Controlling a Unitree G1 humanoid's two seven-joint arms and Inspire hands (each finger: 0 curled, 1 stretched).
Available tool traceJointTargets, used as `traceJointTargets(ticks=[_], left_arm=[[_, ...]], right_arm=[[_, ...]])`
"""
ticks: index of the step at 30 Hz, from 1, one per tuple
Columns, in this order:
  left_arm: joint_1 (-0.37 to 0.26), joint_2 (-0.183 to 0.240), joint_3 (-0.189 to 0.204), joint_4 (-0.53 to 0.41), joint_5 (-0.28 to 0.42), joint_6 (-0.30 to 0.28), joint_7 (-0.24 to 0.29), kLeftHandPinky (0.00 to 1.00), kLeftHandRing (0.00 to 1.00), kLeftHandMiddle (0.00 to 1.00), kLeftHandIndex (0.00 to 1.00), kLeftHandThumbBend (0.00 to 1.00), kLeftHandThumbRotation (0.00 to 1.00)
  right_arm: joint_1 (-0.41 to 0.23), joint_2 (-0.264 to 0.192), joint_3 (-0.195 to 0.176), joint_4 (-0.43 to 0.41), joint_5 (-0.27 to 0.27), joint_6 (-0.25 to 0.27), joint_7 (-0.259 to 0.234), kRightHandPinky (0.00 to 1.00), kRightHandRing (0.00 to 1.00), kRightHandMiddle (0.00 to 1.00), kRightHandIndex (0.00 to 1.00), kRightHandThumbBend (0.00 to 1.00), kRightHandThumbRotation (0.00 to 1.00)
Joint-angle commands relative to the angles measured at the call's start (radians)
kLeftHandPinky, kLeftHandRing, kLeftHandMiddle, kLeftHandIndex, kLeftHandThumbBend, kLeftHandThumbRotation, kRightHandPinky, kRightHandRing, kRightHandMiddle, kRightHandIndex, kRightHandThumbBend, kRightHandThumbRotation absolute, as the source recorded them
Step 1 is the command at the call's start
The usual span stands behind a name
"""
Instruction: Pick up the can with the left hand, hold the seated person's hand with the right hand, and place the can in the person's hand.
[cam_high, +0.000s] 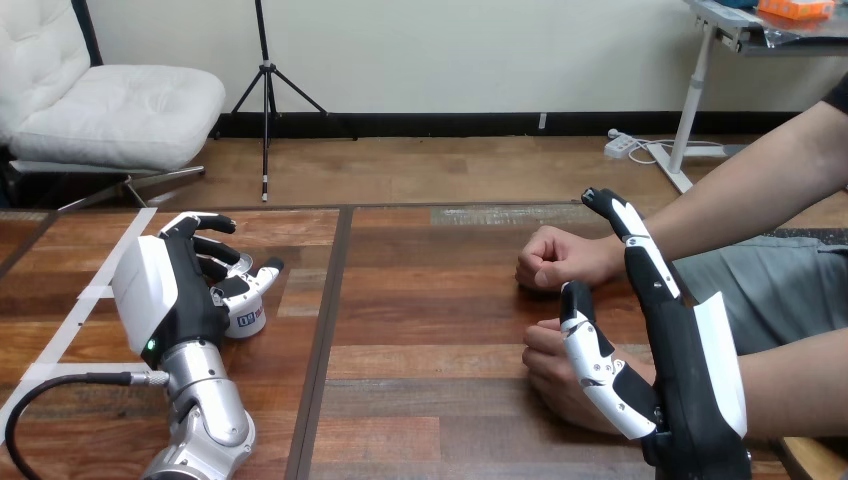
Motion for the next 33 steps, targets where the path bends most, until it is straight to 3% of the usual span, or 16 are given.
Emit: traceJointTargets(ticks=[1,9,25,33], left_arm=[[-0.030,0.012,-0.020,-0.003,0.027,-0.042,0.024,0.46,0.46,0.48,0.59,0.70,0.00],[-0.026,0.010,-0.016,-0.008,0.023,-0.059,0.039,0.44,0.45,0.49,0.60,0.71,0.00],[-0.006,-0.003,0.005,-0.026,-0.001,-0.154,0.043,0.39,0.44,0.51,0.61,0.76,0.00],[-0.001,-0.006,0.002,-0.034,0.005,-0.163,0.056,0.37,0.45,0.55,0.62,0.80,0.00]], right_arm=[[-0.035,-0.004,-0.004,-0.041,0.010,-0.023,0.001,0.99,0.98,0.96,0.91,0.14,0.48],[-0.036,-0.002,-0.006,-0.041,0.004,-0.022,-0.001,0.99,0.98,0.95,0.91,0.14,0.48],[-0.044,-0.002,-0.006,-0.029,0.004,-0.027,-0.004,0.97,0.97,0.94,0.90,0.15,0.48],[-0.051,-0.002,-0.006,-0.019,0.006,-0.038,-0.007,0.97,0.96,0.93,0.89,0.14,0.44]])
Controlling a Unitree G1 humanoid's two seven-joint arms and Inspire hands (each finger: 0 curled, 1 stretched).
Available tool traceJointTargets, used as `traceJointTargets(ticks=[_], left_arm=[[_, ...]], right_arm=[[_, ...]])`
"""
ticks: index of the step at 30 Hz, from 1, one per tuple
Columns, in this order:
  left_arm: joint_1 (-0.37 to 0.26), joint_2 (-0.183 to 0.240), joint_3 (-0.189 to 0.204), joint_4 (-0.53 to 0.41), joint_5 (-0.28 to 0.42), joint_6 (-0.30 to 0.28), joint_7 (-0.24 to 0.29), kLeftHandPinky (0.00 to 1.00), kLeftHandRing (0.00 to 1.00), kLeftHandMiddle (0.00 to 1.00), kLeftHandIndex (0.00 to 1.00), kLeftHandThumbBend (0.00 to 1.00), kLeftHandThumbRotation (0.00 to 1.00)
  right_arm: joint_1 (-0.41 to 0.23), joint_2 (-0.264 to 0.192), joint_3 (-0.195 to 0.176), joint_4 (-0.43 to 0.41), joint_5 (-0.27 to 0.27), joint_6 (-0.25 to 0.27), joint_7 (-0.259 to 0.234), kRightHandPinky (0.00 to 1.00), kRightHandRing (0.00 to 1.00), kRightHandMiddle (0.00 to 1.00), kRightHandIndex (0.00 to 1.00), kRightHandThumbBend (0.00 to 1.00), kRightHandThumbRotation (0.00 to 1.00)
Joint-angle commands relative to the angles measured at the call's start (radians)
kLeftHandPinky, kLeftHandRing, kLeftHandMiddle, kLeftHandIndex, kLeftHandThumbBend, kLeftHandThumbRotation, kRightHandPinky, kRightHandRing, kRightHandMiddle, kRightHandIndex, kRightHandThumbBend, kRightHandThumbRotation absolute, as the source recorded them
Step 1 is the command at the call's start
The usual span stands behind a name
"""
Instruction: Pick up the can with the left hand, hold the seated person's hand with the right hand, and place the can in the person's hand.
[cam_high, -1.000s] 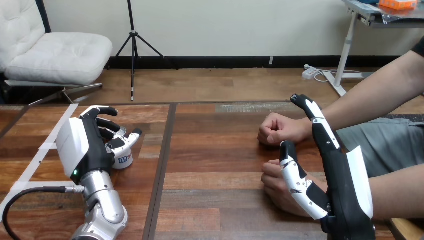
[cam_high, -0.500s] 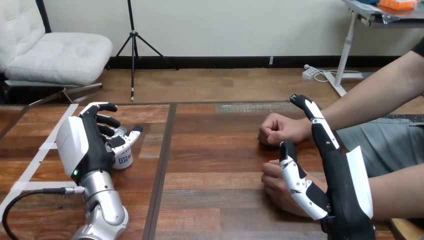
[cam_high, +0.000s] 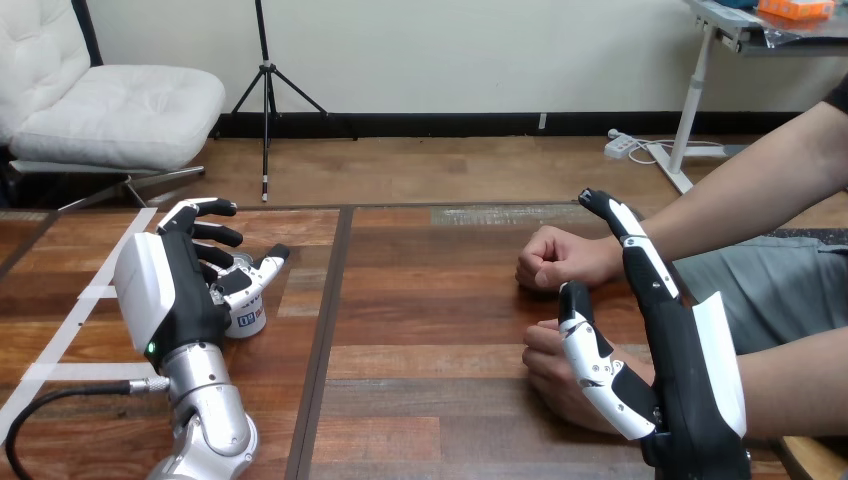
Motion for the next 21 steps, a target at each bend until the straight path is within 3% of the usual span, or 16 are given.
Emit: traceJointTargets(ticks=[1,10,21], left_arm=[[-0.022,-0.003,-0.005,-0.036,0.010,-0.024,0.019,0.37,0.45,0.56,0.62,0.80,0.00],[-0.012,-0.003,-0.010,-0.047,0.018,-0.063,0.035,0.46,0.55,0.63,0.64,0.86,0.00],[-0.006,-0.003,-0.021,-0.058,0.034,-0.058,0.052,0.58,0.66,0.71,0.70,0.94,0.14]], right_arm=[[-0.052,-0.002,-0.006,-0.017,0.006,-0.033,-0.010,0.97,0.96,0.93,0.89,0.14,0.43],[-0.062,0.000,-0.008,-0.006,0.006,-0.046,-0.014,0.97,0.96,0.93,0.88,0.15,0.29],[-0.064,0.002,-0.010,-0.004,0.010,-0.043,-0.012,0.98,0.97,0.94,0.89,0.17,0.23]])
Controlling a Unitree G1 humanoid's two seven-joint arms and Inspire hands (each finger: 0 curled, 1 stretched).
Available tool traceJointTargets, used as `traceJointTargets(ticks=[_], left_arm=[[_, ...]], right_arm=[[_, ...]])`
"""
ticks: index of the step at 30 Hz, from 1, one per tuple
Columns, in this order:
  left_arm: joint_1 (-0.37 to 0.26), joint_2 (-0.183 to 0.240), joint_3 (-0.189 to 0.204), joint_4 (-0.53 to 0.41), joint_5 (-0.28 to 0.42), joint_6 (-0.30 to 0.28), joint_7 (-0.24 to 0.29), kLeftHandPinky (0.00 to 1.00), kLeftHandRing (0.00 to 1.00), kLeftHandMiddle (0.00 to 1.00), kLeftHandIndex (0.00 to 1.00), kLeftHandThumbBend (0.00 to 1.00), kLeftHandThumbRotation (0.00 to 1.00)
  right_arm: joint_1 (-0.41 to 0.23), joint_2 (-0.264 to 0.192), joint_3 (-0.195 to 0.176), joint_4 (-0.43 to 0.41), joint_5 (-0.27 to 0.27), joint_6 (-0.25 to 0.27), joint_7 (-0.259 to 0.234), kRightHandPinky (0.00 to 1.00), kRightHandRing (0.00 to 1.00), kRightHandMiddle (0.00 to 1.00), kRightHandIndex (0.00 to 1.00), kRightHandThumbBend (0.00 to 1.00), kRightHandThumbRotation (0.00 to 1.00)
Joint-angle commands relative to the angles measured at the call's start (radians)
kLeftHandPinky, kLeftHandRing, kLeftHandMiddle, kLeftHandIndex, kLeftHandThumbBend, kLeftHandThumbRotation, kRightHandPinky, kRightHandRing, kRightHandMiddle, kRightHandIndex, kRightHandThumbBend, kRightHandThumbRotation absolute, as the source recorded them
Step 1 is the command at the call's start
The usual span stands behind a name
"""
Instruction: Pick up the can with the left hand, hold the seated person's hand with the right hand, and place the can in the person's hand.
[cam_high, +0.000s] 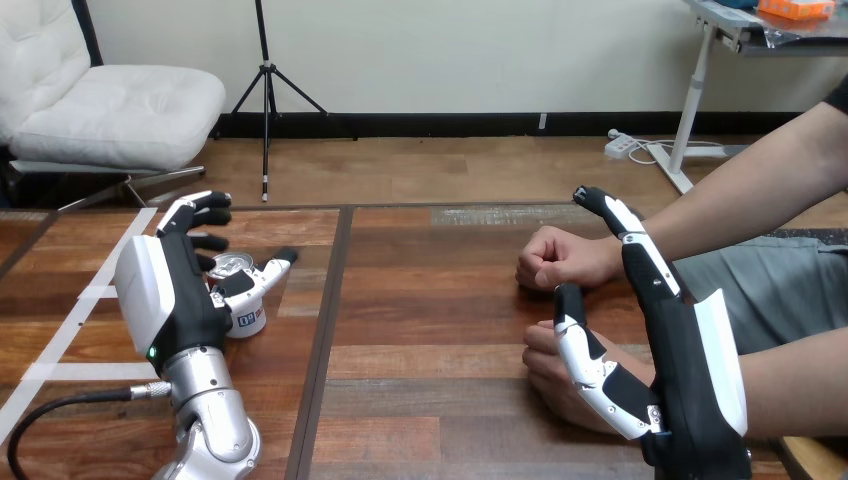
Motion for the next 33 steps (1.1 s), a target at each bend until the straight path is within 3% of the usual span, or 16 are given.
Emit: traceJointTargets(ticks=[1,18,33], left_arm=[[-0.020,0.003,-0.023,-0.054,0.034,-0.002,0.029,0.59,0.67,0.71,0.71,0.95,0.15],[-0.035,0.008,-0.034,-0.053,0.054,0.139,0.030,0.74,0.84,0.90,0.90,0.98,0.32],[-0.054,0.022,-0.053,-0.048,0.069,0.229,0.022,0.74,0.84,0.89,0.89,0.94,0.34]], right_arm=[[-0.060,0.002,-0.009,-0.007,0.010,-0.017,-0.010,0.98,0.97,0.94,0.89,0.17,0.23],[-0.051,0.008,-0.012,-0.024,-0.006,0.008,-0.012,0.99,0.97,0.94,0.90,0.19,0.25],[-0.046,0.002,-0.012,-0.026,-0.010,0.012,-0.009,0.97,0.97,0.95,0.91,0.19,0.35]])
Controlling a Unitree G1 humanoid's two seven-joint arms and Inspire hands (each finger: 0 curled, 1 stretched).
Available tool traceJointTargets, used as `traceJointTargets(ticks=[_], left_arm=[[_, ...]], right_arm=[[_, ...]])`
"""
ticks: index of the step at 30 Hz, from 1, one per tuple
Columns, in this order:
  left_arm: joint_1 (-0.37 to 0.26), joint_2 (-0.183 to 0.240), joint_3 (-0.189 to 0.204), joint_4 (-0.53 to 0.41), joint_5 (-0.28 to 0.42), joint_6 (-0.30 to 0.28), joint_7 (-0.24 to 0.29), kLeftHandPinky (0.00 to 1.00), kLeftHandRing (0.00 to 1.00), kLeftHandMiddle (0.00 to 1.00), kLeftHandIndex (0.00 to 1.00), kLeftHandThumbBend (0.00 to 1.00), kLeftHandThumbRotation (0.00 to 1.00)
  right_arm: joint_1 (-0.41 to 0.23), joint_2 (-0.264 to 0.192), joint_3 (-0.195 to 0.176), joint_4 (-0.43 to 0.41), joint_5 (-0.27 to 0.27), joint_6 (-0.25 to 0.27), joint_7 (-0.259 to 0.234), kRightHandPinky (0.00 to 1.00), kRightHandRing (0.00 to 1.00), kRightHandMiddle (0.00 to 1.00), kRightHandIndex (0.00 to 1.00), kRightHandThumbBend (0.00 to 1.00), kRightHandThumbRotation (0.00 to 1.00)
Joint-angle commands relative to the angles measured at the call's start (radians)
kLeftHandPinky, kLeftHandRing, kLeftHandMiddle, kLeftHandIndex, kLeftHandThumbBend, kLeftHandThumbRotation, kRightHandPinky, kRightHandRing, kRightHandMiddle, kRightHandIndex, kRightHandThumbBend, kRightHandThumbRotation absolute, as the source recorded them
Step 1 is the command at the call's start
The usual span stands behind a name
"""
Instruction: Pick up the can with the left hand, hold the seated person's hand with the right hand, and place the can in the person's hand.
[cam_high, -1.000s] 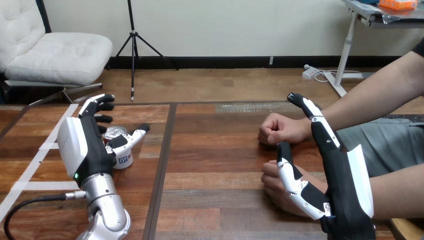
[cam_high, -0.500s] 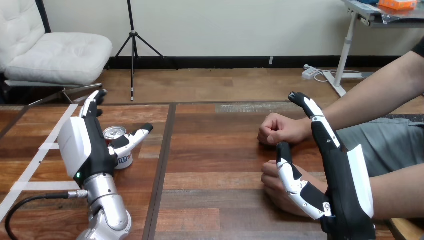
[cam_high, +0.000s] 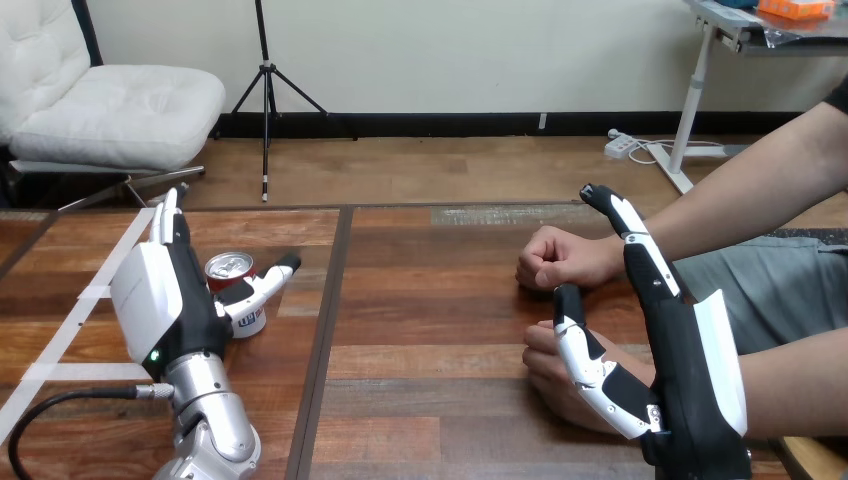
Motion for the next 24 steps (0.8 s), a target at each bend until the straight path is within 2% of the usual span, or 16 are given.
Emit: traceJointTargets(ticks=[1,9,16,24], left_arm=[[-0.057,0.023,-0.022,-0.028,0.031,0.034,0.005,0.73,0.84,0.89,0.89,0.94,0.34],[-0.068,0.032,-0.043,-0.025,0.066,0.092,0.001,0.72,0.82,0.87,0.86,0.90,0.34],[-0.086,0.039,-0.071,-0.016,0.099,0.173,-0.021,0.74,0.82,0.86,0.85,0.88,0.34],[-0.098,0.044,-0.093,-0.011,0.124,0.220,-0.048,0.76,0.83,0.85,0.84,0.87,0.34]], right_arm=[[-0.045,0.000,-0.008,-0.027,-0.004,0.000,-0.007,0.97,0.97,0.95,0.91,0.20,0.36],[-0.041,-0.001,-0.005,-0.031,0.005,0.003,0.000,0.96,0.97,0.95,0.92,0.21,0.40],[-0.038,-0.002,-0.005,-0.033,0.007,0.005,0.005,0.97,0.97,0.96,0.92,0.21,0.43],[-0.035,-0.004,-0.006,-0.035,0.012,0.005,0.009,0.98,0.98,0.96,0.92,0.21,0.47]])
